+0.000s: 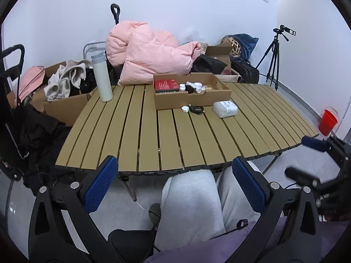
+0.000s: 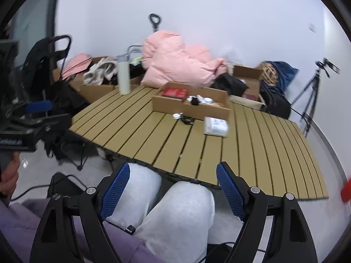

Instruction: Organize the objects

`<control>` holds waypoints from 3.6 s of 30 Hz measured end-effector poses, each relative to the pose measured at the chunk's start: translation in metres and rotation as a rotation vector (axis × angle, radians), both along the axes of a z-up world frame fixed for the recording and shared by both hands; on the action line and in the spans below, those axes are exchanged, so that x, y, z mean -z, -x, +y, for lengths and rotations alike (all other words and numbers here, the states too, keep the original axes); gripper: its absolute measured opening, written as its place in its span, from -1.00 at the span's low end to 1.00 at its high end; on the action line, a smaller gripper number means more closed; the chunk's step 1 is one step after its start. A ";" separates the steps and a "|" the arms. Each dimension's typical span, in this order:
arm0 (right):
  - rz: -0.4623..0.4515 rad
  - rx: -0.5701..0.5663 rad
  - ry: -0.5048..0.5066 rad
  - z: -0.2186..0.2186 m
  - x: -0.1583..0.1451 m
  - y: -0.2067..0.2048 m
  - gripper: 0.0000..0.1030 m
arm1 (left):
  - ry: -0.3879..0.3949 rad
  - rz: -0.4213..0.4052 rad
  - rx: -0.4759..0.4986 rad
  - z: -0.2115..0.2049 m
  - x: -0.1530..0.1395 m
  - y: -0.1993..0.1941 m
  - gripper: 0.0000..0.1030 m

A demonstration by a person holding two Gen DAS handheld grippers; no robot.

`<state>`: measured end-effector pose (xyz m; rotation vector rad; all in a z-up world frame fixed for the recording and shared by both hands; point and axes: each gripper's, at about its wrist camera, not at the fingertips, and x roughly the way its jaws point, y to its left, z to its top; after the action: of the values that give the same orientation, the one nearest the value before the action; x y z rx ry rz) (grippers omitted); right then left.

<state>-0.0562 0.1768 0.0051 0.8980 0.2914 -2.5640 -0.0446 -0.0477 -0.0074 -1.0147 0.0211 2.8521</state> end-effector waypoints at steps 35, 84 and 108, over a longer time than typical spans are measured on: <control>-0.286 0.154 0.000 -0.015 0.142 0.346 -0.86 | -0.120 -0.235 0.076 0.048 0.174 0.360 -0.25; -0.147 0.142 0.109 0.064 -0.004 0.219 -0.87 | -0.274 -0.101 0.213 0.059 -0.011 0.250 -0.72; -0.368 0.263 0.105 0.040 0.091 0.584 0.52 | -0.155 -0.355 0.087 0.073 0.098 0.476 -0.07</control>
<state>-0.6403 0.2170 -0.0860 1.4181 -0.0742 -2.5440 -0.5204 0.0249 -0.1057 -1.4266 -0.1786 2.5113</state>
